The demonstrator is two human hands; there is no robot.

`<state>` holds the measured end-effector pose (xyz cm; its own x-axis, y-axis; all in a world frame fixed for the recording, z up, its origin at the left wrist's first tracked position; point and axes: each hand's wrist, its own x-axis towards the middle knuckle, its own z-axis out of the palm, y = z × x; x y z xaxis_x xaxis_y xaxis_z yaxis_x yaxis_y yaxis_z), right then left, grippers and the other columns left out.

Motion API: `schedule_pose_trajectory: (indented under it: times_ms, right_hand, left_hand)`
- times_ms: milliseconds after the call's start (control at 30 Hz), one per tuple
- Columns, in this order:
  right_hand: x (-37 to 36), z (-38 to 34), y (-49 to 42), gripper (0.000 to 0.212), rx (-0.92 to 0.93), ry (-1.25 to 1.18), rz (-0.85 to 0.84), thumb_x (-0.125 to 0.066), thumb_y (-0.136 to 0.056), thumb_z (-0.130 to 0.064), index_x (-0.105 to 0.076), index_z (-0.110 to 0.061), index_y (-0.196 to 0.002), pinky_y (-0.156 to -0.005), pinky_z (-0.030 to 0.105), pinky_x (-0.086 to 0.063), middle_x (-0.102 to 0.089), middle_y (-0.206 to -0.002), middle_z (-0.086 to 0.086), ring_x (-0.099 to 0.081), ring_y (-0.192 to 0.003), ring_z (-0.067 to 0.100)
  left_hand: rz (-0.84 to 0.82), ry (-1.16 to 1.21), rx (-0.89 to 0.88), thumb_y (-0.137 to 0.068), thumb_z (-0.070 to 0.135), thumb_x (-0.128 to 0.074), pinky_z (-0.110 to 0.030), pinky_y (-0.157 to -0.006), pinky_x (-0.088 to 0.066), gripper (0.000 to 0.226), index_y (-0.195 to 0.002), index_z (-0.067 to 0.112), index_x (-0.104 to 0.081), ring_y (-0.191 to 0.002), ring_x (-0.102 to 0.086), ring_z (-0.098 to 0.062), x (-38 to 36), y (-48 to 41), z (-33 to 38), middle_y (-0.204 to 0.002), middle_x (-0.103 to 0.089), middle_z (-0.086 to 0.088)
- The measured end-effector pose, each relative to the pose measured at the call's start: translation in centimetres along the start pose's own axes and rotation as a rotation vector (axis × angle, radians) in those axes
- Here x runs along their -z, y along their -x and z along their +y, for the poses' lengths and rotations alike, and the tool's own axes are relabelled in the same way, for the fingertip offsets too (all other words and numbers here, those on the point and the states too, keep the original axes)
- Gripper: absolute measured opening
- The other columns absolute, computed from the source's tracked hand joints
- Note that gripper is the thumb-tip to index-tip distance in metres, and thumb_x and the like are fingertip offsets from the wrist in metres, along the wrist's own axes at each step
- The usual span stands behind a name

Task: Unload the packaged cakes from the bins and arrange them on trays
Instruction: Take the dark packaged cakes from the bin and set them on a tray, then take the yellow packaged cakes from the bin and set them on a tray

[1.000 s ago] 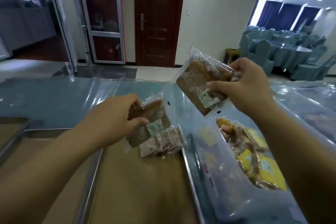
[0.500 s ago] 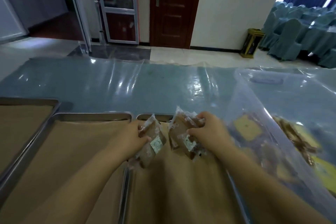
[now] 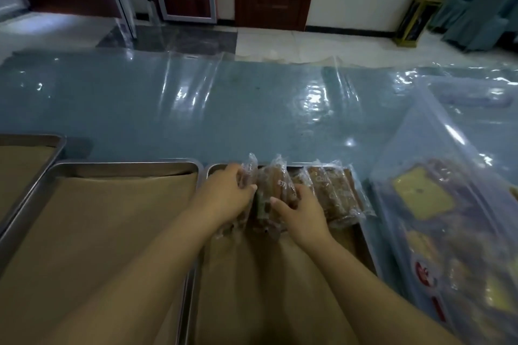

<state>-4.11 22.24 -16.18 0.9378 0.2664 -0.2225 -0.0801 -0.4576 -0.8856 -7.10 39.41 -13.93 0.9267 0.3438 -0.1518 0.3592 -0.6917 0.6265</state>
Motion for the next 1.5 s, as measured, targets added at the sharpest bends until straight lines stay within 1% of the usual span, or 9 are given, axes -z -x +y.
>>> schedule_pose_trajectory:
  times_ms: [100,200,333,433,633,967,1200,1333,1500]
  right_hand:
    - [0.7,0.6,0.3,0.048,0.043,0.201,0.011,-0.063,-0.085,-0.04,-0.047,-0.026,-0.128,-0.095,0.033,-0.049,-0.043,-0.126,-0.007,-0.053,-0.107,0.011]
    - [2.1,1.2,1.1,0.07,0.087,0.202,-0.047,-0.067,-0.084,-0.034,-0.027,-0.034,-0.141,-0.098,0.026,-0.04,-0.02,-0.124,-0.018,-0.041,-0.111,0.007]
    - [3.5,2.7,2.4,0.09,0.179,0.387,-0.221,-0.074,-0.072,-0.038,-0.017,-0.04,-0.142,-0.106,0.032,-0.037,-0.016,-0.134,-0.021,-0.033,-0.126,0.014]
    - [3.1,3.6,2.3,0.091,0.249,0.624,-0.105,-0.07,-0.077,-0.043,-0.015,-0.028,-0.148,-0.109,0.037,-0.03,-0.023,-0.145,-0.008,-0.022,-0.132,0.016]
    - [1.6,2.7,-0.1,0.068,0.299,0.787,0.05,-0.055,-0.088,-0.048,-0.029,-0.019,-0.145,-0.103,0.037,-0.034,-0.043,-0.141,0.0,-0.034,-0.125,0.024]
    - [3.1,0.7,0.3,0.06,0.215,0.84,-0.037,-0.058,-0.087,-0.045,-0.038,-0.022,-0.138,-0.102,0.042,-0.038,-0.045,-0.137,0.002,-0.037,-0.126,0.027]
    - [7.1,-3.5,5.6,0.036,0.335,0.875,-0.013,-0.06,-0.085,-0.043,-0.057,-0.022,-0.114,-0.069,0.029,-0.041,-0.059,-0.108,-0.001,-0.057,-0.097,0.021]
    - [10.3,-7.0,10.0,0.035,0.389,0.9,-0.004,-0.061,-0.084,-0.044,-0.058,-0.026,-0.114,-0.073,0.03,-0.047,-0.063,-0.108,-0.003,-0.059,-0.095,0.018]
    - [15.2,-10.7,15.7,0.041,0.473,0.882,0.018,-0.061,-0.085,-0.044,-0.053,-0.031,-0.124,-0.081,0.023,-0.042,-0.061,-0.116,-0.01,-0.054,-0.095,0.006]
  left_hand:
    - [-0.087,0.106,-0.1,-0.085,0.049,-0.058,-0.018,-0.069,-0.04,0.044,-0.125,0.032,-0.05,-0.091,-0.052,-0.003,-1.4,0.5,-0.3,-0.114,-0.059,0.011]
    - [-0.174,0.137,-0.175,-0.086,0.049,-0.057,-0.025,-0.088,-0.043,0.052,-0.134,0.033,-0.045,-0.109,-0.049,-0.005,-2.2,1.4,-1.2,-0.134,-0.05,0.008]
    - [-0.252,-0.021,-0.263,-0.078,0.06,-0.058,-0.04,-0.111,-0.025,0.07,-0.14,0.043,-0.031,-0.136,-0.025,-0.013,-2.8,2.7,-3.4,-0.151,-0.027,0.012]
    - [-0.284,-0.096,-0.313,-0.073,0.053,-0.068,-0.044,-0.116,-0.017,0.085,-0.142,0.049,-0.018,-0.142,-0.009,-0.016,-3.2,3.1,-4.7,-0.154,-0.013,0.018]
    - [-0.078,-0.121,-0.289,-0.081,0.03,-0.069,-0.037,-0.113,-0.022,0.069,-0.14,0.03,-0.033,-0.138,-0.022,-0.019,-3.8,1.9,-4.2,-0.152,-0.026,0.009]
    - [-0.076,-0.178,-0.284,-0.083,0.029,-0.067,-0.031,-0.106,-0.033,0.064,-0.14,0.024,-0.037,-0.129,-0.034,-0.017,-2.8,2.6,-3.2,-0.143,-0.035,0.004]
    - [0.002,-0.202,-0.37,-0.081,0.04,-0.067,-0.028,-0.091,-0.043,0.044,-0.122,0.03,-0.054,-0.113,-0.049,-0.014,0.2,7.3,-0.7,-0.123,-0.053,0.008]
    - [0.092,-0.168,-0.506,-0.081,0.043,-0.065,-0.03,-0.081,-0.049,0.036,-0.114,0.033,-0.057,-0.099,-0.053,-0.007,2.8,10.5,2.8,-0.111,-0.056,0.014]
    - [0.156,-0.142,-0.677,-0.08,0.045,-0.064,-0.01,-0.068,-0.037,0.031,-0.108,0.033,-0.06,-0.081,-0.05,0.003,6.0,14.5,8.1,-0.093,-0.054,0.022]
